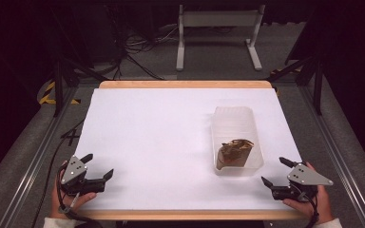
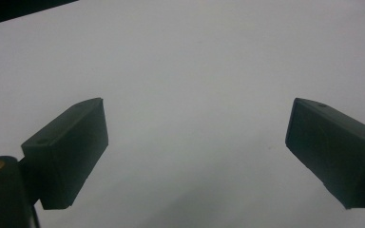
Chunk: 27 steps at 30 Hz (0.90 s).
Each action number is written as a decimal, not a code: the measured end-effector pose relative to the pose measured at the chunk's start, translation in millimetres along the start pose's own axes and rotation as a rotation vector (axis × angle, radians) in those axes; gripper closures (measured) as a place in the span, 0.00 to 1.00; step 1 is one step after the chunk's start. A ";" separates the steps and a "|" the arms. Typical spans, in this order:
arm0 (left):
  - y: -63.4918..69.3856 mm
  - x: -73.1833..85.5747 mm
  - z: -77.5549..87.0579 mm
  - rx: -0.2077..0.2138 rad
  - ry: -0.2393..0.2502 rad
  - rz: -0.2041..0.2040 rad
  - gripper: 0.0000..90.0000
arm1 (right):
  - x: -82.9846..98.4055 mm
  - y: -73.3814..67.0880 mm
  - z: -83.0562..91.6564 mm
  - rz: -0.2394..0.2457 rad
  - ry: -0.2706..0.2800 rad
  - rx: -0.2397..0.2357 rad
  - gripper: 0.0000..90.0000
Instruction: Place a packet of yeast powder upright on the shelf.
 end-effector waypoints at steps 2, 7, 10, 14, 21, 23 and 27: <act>-0.5 0.5 1.0 0.000 0.005 0.016 0.08 | 0.3 -0.1 0.1 0.001 -0.001 0.000 0.13; 3.1 -0.8 -1.4 0.004 -0.008 -0.008 0.08 | 0.9 0.6 -0.1 0.000 -0.001 0.000 0.13; 4.1 -1.6 -2.0 0.000 -0.009 -0.021 0.08 | 1.3 0.4 0.1 -0.005 -0.002 0.000 0.13; 5.6 -2.3 -2.5 0.003 -0.008 -0.019 0.08 | 1.0 0.5 0.1 -0.002 0.001 0.000 0.13; 8.6 -5.9 -3.8 -0.013 -0.020 -0.058 0.08 | 0.0 1.4 0.3 -0.008 0.005 0.004 0.13; 11.6 -7.5 -4.0 -0.001 -0.021 -0.059 0.09 | -0.2 1.8 0.9 -0.013 0.006 0.006 0.13; 12.6 -7.9 -5.7 -0.002 -0.026 -0.061 0.08 | 0.7 1.5 2.2 -0.015 0.004 0.006 0.13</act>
Point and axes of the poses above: each handheld gripper's, and its own axes: z roughly backward along the jaws, x roughly out of its underside, y roughly to its right, the point moved 8 cm from there along -z, roughly forward along the jaws, and after that the axes turned 4 degrees about y, right-handed, at the moved point
